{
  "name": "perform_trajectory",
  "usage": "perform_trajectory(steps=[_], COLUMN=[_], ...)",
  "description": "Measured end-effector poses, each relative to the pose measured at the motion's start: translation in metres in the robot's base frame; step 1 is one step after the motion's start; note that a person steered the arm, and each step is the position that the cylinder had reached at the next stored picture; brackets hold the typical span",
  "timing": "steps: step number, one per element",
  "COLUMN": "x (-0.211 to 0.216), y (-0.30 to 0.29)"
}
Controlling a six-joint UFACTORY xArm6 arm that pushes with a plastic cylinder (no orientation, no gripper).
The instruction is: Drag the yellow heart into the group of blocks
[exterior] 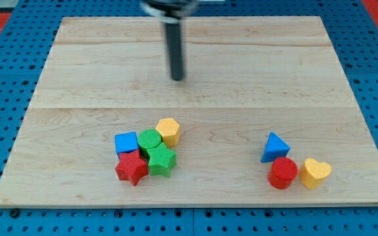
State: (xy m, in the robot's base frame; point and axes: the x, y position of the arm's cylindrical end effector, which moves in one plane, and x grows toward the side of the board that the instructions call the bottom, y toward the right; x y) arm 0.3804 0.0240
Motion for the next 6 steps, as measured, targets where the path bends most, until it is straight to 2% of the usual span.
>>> perform_trajectory(steps=[1,2,3,4,6], x=[0.056,0.146,0.169,0.212,0.175], y=[0.102,0.169,0.244,0.233,0.106])
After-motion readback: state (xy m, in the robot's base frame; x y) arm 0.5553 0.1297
